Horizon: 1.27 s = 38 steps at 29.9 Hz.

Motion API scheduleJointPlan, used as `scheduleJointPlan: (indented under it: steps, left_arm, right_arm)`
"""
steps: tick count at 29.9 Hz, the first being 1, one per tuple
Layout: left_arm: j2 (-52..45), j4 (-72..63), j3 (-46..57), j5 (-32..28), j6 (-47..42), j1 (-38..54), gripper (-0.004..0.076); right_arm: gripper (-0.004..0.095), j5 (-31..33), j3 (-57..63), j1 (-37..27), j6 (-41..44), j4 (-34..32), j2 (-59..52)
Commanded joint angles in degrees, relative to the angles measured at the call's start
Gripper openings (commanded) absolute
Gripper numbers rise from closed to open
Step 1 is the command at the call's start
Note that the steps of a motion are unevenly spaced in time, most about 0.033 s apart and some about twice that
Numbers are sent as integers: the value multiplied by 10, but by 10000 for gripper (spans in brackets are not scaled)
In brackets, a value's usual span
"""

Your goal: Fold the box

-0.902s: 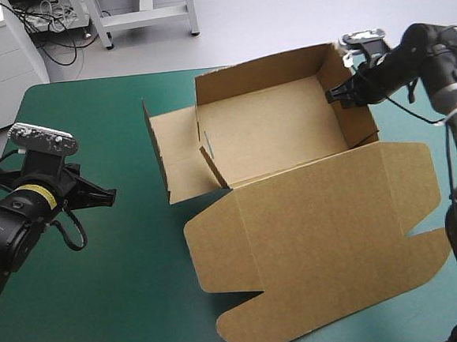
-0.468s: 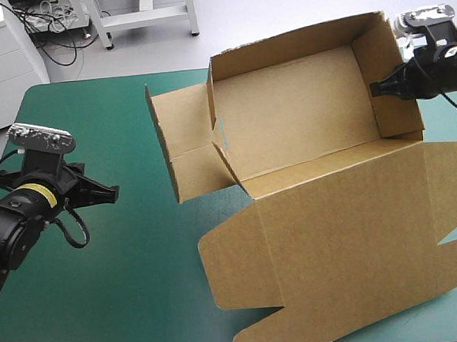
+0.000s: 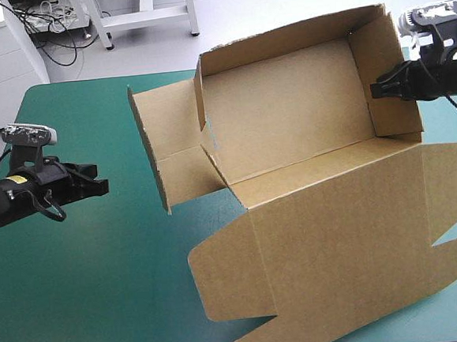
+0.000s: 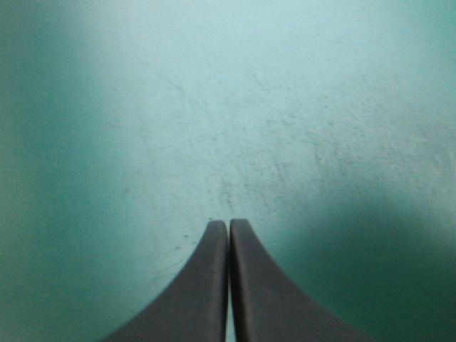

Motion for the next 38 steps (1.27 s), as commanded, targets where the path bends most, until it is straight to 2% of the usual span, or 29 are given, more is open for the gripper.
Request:
scheduleJointPlan:
  steps: [1,8,12,16,19,22,24,28,30,32,35,38]
  left_arm:
    - [26,-183,17,2,112,49,-8]
    - [112,-380,102,29,272,53,-8]
    - [169,-463,116,99,334,53,-7]
    - [200,-531,116,193,365,53,-7]
    - [199,-545,116,201,373,45,-1]
    - [193,-542,116,201,376,28,84]
    - [188,-542,116,201,376,17,185]
    - [177,-552,116,201,379,12,443]
    - [172,-562,114,201,379,12,535]
    - [167,-570,114,201,381,12,568]
    - [161,-579,114,201,385,12,568]
    - [158,-597,114,201,385,12,570]
  right_arm:
    - [-23,0,4,2,-1,43,-29]
    - [-21,-29,46,32,-1,44,-32]
    - [-21,-66,68,67,5,40,-32]
    - [-21,-110,73,103,38,-18,-29]
    - [-21,-136,73,126,70,-66,-29]
    - [-21,-158,73,137,83,-86,-29]
    - [-21,-166,73,137,88,-88,-29]
    - [-21,-168,73,137,102,-109,-29]
    - [-21,-169,73,137,105,-117,-29]
    - [-21,-170,73,137,106,-123,-29]
    - [-21,-171,73,139,113,-125,-29]
    - [-19,-174,73,155,139,-164,-29]
